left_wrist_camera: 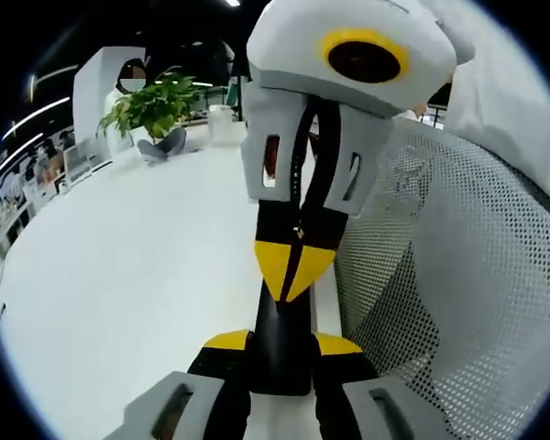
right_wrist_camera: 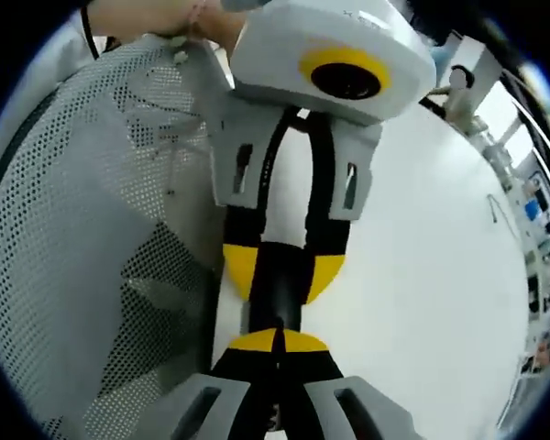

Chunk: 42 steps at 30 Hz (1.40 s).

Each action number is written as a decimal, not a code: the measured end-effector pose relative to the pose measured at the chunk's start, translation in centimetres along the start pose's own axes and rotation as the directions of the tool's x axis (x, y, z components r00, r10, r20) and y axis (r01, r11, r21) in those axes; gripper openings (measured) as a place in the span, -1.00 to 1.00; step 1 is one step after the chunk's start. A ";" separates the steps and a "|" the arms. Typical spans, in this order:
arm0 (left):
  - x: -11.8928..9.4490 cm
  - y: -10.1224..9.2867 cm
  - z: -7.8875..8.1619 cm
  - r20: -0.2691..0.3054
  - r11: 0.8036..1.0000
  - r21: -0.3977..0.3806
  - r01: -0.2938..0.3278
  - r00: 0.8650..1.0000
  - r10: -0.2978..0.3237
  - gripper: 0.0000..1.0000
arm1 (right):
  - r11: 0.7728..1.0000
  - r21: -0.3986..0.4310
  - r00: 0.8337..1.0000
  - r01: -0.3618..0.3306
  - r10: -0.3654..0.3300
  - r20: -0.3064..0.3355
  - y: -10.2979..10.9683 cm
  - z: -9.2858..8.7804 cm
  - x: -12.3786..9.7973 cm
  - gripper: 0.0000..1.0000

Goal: Press the specified remote control buttons in sequence, fully releasing each button before pressing the next.

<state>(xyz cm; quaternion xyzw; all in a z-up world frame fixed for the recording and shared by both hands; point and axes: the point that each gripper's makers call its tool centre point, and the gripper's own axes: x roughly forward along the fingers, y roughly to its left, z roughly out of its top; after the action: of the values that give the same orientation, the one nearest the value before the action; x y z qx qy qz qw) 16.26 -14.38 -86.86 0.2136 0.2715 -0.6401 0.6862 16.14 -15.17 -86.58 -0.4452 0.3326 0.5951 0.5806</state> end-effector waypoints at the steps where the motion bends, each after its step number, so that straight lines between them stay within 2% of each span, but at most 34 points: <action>1: 0.0 0.0 0.0 -0.001 1.000 0.003 0.000 1.000 0.000 -0.52 | 1.000 0.022 1.000 0.008 -0.008 0.016 -0.1 0.0 0.0 -1.00; 4: 0.0 0.0 0.0 0.000 1.000 0.005 -0.005 1.000 0.005 -0.52 | 0.989 0.147 0.996 0.010 -0.024 0.088 -0.2 0.1 -0.2 -1.00; 6: 0.1 0.0 0.0 0.002 1.000 0.007 -0.016 1.000 0.016 -0.52 | 0.985 0.174 0.993 0.011 -0.031 0.116 -0.2 0.1 -0.2 -1.00; 8: 0.1 -0.1 0.1 -0.006 0.999 0.027 -0.031 1.000 0.031 -0.52 | 0.989 0.150 0.992 0.018 -0.036 0.119 -0.1 0.0 -0.3 -1.00; 10: 0.0 0.0 0.0 -0.007 0.999 0.016 -0.038 0.999 0.038 -0.52 | 0.991 0.130 0.991 0.026 -0.043 0.127 0.0 0.1 -0.3 -1.00; 23: -0.1 0.0 -0.2 0.011 0.999 0.009 -0.043 0.999 0.043 -0.52 | 1.000 0.003 0.993 -0.023 0.023 0.118 0.1 0.8 0.0 -1.00; 29: -0.1 0.0 -0.1 0.015 0.999 0.005 -0.048 0.999 0.048 -0.52 | 0.995 -0.083 0.996 -0.057 0.062 0.069 0.2 1.0 0.2 -1.00; 34: -0.1 -0.1 -0.1 0.012 0.999 0.015 -0.044 0.999 0.044 -0.52 | 0.991 -0.118 0.996 -0.069 0.076 0.056 0.2 1.0 0.2 -1.00; 36: -0.1 -0.1 -0.1 0.019 0.999 0.011 -0.044 0.999 0.044 -0.52 | 0.990 -0.118 0.995 -0.071 0.078 0.057 0.1 1.0 0.2 -1.00; 39: -0.1 -0.1 -0.1 0.017 0.999 0.010 -0.043 0.999 0.043 -0.52 | 0.996 -0.043 0.994 -0.084 0.087 0.068 0.0 1.0 0.2 -1.00; 42: -0.1 -0.1 -0.1 0.022 0.999 0.005 -0.044 0.999 0.044 -0.51 | 0.996 -0.004 0.992 -0.088 0.088 0.094 -0.1 1.0 0.1 -1.00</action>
<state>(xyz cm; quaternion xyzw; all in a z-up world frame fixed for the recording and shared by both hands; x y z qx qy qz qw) 16.19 -14.23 -86.88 0.2144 0.2573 -0.6279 0.7025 16.07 -14.21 -86.33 -0.4013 0.3243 0.6404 0.5689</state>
